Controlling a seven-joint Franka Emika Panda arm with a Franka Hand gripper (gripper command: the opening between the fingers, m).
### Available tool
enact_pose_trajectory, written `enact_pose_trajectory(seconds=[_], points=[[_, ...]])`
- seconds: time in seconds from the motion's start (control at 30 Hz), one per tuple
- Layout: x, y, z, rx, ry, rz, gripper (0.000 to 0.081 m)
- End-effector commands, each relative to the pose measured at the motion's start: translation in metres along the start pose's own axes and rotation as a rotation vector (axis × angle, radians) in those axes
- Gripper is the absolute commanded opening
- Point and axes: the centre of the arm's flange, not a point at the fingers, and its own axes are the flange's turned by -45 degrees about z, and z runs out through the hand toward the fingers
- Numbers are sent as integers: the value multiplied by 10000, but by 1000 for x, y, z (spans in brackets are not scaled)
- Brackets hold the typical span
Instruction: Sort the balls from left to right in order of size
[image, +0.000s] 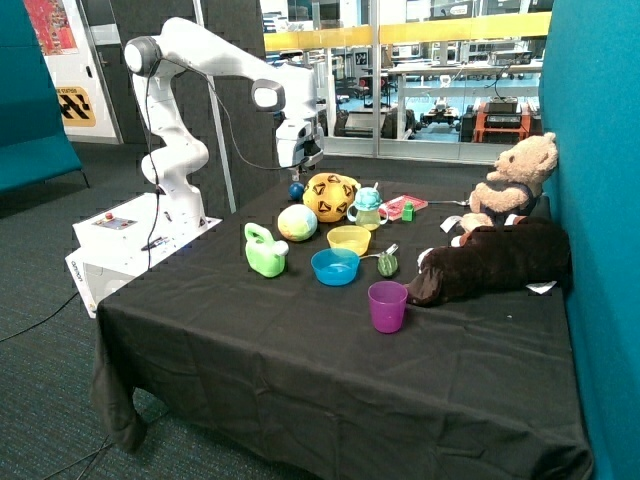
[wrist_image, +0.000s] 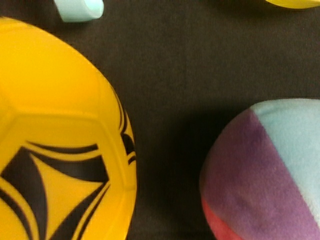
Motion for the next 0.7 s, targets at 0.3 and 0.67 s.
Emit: enact_pose_trajectory(seconds=[0.3,0.67], points=[[0,15,-2,-35,-1,-452,375],[0,27,-5,-35,0,66,370]])
